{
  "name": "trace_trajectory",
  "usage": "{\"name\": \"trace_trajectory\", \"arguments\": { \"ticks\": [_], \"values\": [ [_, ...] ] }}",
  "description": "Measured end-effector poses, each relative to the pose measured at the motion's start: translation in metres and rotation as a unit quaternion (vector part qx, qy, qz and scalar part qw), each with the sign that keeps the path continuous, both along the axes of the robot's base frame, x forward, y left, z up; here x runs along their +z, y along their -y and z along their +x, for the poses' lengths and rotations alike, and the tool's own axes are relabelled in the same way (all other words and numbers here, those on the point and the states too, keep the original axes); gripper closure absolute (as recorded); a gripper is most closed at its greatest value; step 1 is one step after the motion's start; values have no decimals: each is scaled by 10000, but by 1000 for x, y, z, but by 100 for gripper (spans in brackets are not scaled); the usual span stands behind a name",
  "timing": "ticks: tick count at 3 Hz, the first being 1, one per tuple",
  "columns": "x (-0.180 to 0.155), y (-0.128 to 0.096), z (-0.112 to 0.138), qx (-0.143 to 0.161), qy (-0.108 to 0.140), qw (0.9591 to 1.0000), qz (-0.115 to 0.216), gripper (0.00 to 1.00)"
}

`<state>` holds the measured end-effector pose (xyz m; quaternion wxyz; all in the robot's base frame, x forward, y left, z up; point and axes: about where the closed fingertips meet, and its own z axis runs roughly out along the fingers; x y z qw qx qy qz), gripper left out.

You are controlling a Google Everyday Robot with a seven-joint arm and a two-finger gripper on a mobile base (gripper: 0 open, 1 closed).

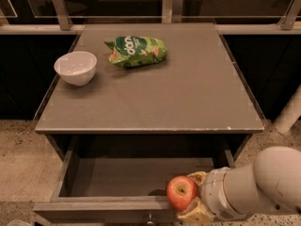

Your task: Place apple into top drawer

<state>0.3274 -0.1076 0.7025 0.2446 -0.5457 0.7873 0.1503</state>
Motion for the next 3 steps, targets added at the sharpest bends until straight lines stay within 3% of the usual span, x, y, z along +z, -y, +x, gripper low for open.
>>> {"name": "trace_trajectory", "arguments": {
  "ticks": [1,3],
  "values": [
    [-22,-22,6,38,-75,9997,-209,100],
    [-23,-26,18,-45,-81,9996,-259,100]
  ]
}}
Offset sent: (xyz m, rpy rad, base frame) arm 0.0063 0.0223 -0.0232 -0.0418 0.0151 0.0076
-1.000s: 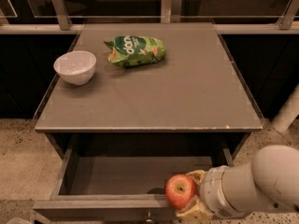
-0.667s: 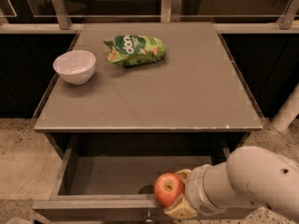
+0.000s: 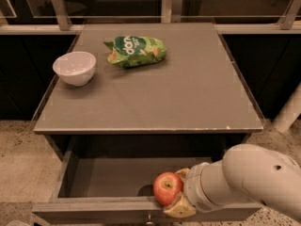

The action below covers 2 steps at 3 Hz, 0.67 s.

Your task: Place apple into top drawer

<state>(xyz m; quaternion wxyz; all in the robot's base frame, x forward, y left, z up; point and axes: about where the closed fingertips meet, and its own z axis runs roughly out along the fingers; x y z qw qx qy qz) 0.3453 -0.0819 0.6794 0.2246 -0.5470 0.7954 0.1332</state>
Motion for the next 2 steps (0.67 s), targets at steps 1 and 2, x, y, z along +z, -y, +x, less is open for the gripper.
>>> {"name": "trace_trajectory", "arguments": {
  "ticks": [1,2],
  "values": [
    [0,0,0,0,0,10000,0,100],
    [5,-6,18,-94,-26,9999,43,100]
  ]
}}
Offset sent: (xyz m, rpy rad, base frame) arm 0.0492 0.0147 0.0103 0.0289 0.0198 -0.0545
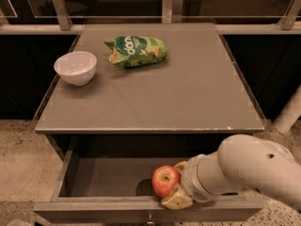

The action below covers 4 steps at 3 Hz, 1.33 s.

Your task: Place apple into top drawer

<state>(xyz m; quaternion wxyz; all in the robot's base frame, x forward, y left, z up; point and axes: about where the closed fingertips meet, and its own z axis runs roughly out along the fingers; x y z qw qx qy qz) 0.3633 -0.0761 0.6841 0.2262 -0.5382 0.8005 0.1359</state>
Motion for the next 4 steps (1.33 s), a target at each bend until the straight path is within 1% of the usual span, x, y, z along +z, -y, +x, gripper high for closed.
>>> {"name": "trace_trajectory", "arguments": {
  "ticks": [1,2,3,4],
  "values": [
    [18,-14,45,-175,43,9998,29,100],
    [18,-14,45,-175,44,9998,29,100],
    [18,-14,45,-175,44,9998,29,81],
    [18,-14,45,-175,44,9998,29,58]
  ]
}}
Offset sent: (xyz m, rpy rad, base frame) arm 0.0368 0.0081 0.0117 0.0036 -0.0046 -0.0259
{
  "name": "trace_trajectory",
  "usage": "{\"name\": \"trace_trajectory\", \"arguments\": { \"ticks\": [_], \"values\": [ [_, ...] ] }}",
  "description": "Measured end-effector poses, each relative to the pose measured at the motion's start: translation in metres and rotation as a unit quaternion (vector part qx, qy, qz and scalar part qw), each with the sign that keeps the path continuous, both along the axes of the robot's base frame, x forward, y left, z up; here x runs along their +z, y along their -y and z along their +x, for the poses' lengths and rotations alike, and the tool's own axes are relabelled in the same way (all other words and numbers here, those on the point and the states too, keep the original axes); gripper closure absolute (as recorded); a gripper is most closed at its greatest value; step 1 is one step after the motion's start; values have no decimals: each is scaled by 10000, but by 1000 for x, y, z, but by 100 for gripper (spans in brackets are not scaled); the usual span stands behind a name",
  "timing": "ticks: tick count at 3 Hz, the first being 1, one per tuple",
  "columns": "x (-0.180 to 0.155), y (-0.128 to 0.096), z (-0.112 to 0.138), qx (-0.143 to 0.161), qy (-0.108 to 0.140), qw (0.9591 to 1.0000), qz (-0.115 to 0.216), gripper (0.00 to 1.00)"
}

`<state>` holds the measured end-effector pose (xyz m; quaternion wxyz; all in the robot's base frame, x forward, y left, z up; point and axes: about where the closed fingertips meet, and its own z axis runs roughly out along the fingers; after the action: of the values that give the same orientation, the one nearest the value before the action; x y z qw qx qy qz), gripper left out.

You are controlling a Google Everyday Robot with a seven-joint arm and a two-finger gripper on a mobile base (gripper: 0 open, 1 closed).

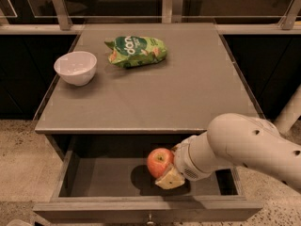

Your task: Place apple into top drawer

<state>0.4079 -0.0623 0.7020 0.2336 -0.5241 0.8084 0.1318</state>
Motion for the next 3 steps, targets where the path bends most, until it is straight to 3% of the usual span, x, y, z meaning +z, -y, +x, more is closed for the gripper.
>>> {"name": "trace_trajectory", "arguments": {
  "ticks": [2,3],
  "values": [
    [0,0,0,0,0,10000,0,11],
    [0,0,0,0,1,10000,0,0]
  ]
}}
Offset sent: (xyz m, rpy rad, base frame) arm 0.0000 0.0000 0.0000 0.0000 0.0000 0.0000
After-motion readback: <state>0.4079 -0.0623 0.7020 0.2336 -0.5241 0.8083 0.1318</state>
